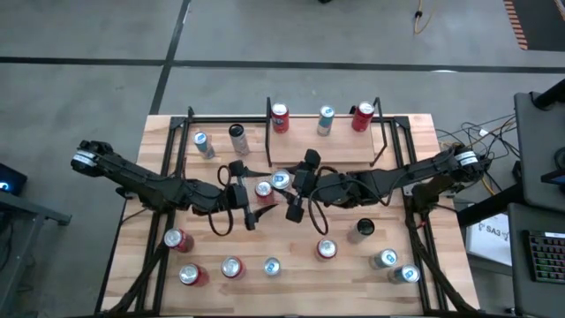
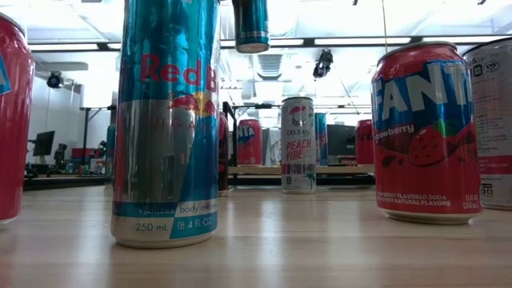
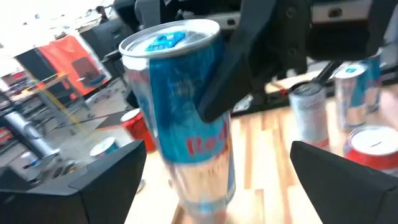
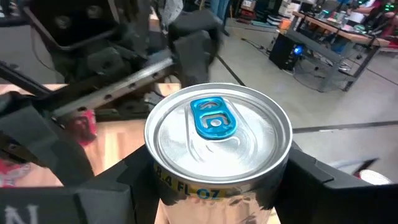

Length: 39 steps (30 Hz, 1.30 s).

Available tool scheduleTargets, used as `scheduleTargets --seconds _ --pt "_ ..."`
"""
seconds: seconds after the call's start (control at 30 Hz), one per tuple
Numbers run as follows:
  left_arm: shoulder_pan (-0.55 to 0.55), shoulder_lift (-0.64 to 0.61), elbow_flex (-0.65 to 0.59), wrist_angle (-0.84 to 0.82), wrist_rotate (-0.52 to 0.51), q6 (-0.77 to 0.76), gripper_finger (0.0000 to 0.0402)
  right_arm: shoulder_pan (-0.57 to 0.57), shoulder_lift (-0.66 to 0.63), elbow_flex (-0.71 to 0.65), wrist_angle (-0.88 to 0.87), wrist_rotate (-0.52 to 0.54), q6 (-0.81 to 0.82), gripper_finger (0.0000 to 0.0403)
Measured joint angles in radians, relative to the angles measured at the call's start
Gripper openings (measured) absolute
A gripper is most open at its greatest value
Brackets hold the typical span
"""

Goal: Place canned beverage on shelf
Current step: Put the blue soda can on the shelf

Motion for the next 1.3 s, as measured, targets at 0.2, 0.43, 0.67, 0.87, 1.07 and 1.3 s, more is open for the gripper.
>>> scheduleTargets --seconds 0.2,0.43,0.67,0.87,1.07,1.3 --pt "0.001 -0.099 0.000 -0.142 -0.063 0.033 0.0384 -0.086 -0.042 0.002 -0.086 -0.003 -0.008 0.0219" --pt "0.001 -0.229 -0.008 -0.187 -0.059 0.078 0.0384 -0.233 -0.134 -0.013 -0.230 -0.006 0.017 0.0219" --pt "0.004 -0.351 -0.082 -0.179 0.111 0.100 0.0384 -0.307 -0.251 -0.185 -0.238 -0.015 0.077 0.0219" --pt "0.005 -0.430 -0.153 -0.087 0.114 0.171 0.0384 -0.372 -0.376 -0.450 -0.035 -0.012 0.178 0.0219" --pt "0.005 -0.491 -0.184 -0.052 0.083 0.213 0.0384 -0.474 -0.442 -0.696 0.132 -0.008 0.349 0.0219" --pt "0.018 -0.491 -0.202 -0.041 0.005 0.249 0.0384 -0.501 -0.422 -0.817 0.305 -0.007 0.408 0.0219"
